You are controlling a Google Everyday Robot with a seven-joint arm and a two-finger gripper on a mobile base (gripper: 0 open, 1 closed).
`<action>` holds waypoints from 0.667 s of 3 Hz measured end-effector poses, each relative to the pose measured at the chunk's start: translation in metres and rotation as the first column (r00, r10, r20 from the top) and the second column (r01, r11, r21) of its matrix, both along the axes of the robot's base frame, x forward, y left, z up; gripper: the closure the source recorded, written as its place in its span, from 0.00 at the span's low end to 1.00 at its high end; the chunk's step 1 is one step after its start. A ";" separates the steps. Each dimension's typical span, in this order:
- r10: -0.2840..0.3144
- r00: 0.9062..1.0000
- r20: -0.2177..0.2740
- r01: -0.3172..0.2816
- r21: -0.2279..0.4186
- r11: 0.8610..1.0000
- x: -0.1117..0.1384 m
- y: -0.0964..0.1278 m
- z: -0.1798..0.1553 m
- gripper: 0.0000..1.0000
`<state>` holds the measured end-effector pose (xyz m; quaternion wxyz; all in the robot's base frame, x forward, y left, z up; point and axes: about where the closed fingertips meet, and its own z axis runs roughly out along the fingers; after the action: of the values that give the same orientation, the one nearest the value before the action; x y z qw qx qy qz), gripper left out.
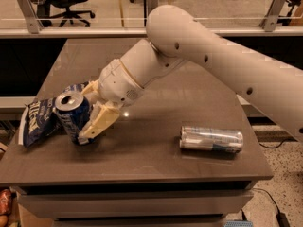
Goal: Move pepsi can near blue chip bag
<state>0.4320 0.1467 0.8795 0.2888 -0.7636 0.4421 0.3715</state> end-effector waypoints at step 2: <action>0.007 1.000 0.002 -0.007 0.011 1.000 0.001 0.002 0.000 0.00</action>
Offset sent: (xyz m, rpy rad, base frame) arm 0.0036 -0.0009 -0.0001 0.0178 -0.0023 -0.0004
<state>0.4325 0.1488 0.8796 0.2923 -0.7640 0.4370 0.3741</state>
